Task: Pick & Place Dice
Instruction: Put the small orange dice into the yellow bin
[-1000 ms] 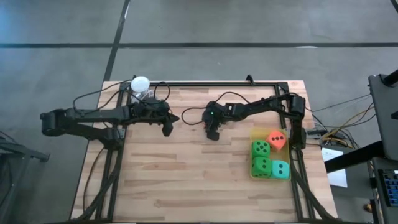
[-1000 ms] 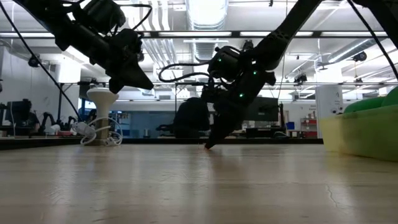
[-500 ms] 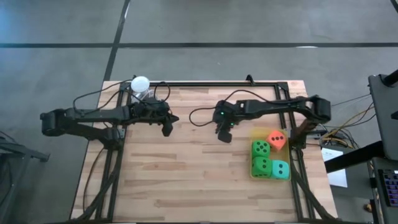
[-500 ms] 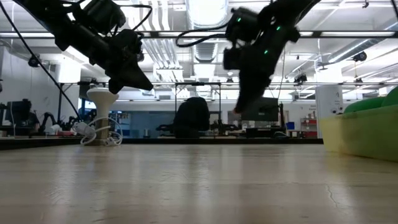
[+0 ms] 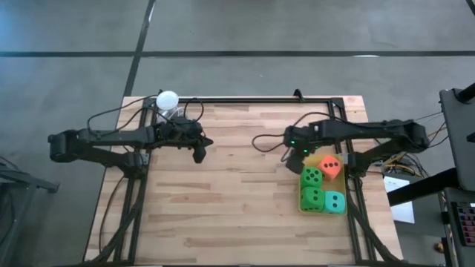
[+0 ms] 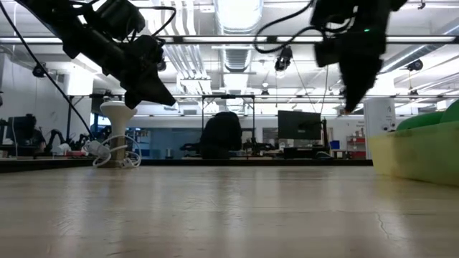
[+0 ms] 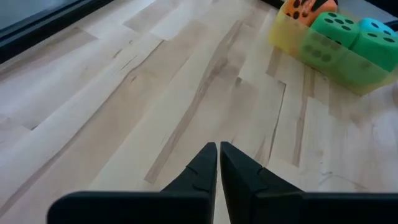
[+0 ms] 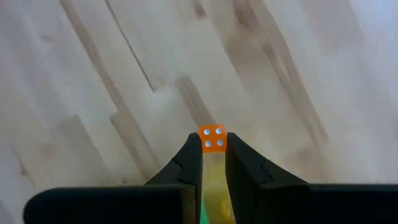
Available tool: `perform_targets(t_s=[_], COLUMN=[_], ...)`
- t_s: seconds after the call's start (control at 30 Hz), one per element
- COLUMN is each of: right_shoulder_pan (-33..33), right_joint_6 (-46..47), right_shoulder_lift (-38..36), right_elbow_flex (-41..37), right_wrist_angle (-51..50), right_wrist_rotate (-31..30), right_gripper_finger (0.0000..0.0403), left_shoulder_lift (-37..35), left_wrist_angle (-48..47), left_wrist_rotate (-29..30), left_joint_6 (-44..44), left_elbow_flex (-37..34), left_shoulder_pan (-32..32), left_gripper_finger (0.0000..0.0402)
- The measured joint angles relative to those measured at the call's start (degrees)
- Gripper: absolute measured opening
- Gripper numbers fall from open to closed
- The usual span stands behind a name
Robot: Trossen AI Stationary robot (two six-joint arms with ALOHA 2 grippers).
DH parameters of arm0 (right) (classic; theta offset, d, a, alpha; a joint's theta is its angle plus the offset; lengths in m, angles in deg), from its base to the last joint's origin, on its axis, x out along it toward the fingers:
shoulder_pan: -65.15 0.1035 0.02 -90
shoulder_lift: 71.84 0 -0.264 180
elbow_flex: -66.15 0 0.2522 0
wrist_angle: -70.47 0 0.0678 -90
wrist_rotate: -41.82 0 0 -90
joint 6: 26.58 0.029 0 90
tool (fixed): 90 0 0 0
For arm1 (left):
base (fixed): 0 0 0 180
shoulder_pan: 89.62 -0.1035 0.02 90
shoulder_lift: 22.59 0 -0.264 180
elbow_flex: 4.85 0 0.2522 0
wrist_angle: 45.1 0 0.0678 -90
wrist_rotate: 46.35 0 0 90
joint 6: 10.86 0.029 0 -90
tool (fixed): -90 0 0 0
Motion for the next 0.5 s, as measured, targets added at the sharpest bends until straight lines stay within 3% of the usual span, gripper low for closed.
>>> perform_targets(t_s=[0.3,0.5], right_shoulder_pan=[3.38,3.51], right_joint_6=[14.48,18.39], right_shoulder_lift=[-11.99,-13.96], right_elbow_flex=[-6.95,-12.03], right_wrist_angle=[-9.38,-11.62], right_wrist_rotate=[-2.53,-0.86], right_gripper_finger=[0.0036,0.0036], left_shoulder_lift=[0.00,0.83], left_wrist_angle=[3.75,4.32], left_wrist_rotate=[-0.57,-0.63], left_joint_6=[-0.49,-2.03], left_elbow_flex=[0.00,0.68], left_shoulder_pan=[0.09,0.56], left_gripper_finger=[0.0026,0.0026])
